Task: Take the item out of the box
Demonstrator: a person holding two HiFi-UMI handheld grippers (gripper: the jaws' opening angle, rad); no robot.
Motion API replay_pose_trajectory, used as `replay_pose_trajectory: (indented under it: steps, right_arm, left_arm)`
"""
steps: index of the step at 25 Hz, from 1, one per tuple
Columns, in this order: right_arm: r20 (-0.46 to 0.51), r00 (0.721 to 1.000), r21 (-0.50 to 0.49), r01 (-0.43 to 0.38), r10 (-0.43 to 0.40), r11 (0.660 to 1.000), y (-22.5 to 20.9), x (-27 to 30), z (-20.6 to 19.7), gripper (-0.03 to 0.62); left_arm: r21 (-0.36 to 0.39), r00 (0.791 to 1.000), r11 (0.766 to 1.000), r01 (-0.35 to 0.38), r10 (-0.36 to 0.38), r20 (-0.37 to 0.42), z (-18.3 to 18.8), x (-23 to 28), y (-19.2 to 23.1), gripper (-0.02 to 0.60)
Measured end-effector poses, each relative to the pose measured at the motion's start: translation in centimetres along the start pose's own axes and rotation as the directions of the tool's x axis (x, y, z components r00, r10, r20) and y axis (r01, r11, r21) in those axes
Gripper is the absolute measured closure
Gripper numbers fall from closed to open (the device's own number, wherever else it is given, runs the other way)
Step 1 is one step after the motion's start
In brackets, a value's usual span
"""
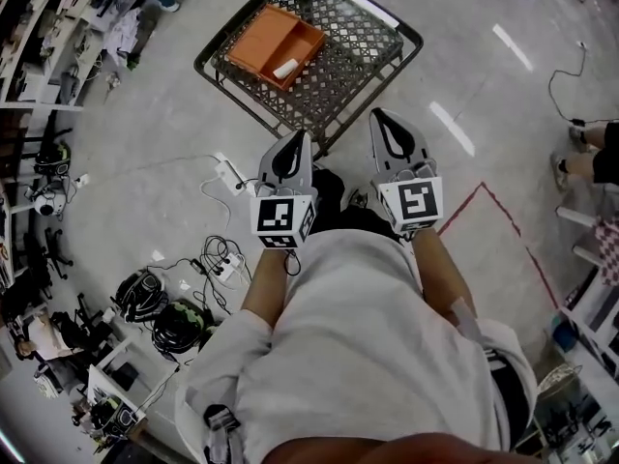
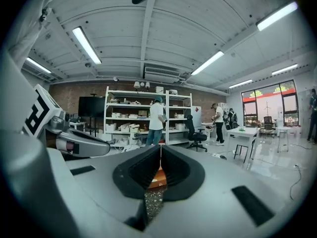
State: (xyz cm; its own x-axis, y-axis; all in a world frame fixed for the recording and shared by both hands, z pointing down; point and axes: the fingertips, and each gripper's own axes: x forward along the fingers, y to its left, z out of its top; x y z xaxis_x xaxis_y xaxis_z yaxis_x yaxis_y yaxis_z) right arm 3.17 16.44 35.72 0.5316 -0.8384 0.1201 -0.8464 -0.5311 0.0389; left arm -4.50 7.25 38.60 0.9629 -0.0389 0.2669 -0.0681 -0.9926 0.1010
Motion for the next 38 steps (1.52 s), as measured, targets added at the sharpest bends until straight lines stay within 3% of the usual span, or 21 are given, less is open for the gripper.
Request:
replay_pose_trajectory:
  steps: [11,22,27,32,38]
  right_arm:
    - [-0.107,0.984,-0.126,-0.155,0.142,0.980,2.8,12.8,1.6,0.589]
    - [-0.251,0.919,-0.235,-0.364,0.305,0.901,6.9,23.1,0.8,0.588]
    - [-0.314,0.866,-0.226,-0.466,0.390,0.855,6.8,26.3,-0.9,0.588]
    - [-0.347,0.798,-0.208,-0.578,0.493,0.789,5.6,29.6,-2.9,0.589]
    - [-0.373,0.678,-0.185,-0.724,0.633,0.665,4.2,33.6,-4.5,0.589]
  left_arm:
    - [-0.091,0.996,0.992,-0.086,0.086,-0.005,1.3,4.6,11.7,0.572]
    - [-0.171,0.984,0.969,-0.180,0.175,-0.041,0.4,7.6,22.3,0.572]
    - [-0.221,0.964,0.939,-0.264,0.253,-0.078,-0.9,8.4,24.0,0.572]
    - [-0.243,0.929,0.897,-0.368,0.346,-0.130,-2.5,10.2,25.0,0.572]
    - [-0.275,0.844,0.799,-0.534,0.488,-0.221,-3.9,12.6,25.0,0.572]
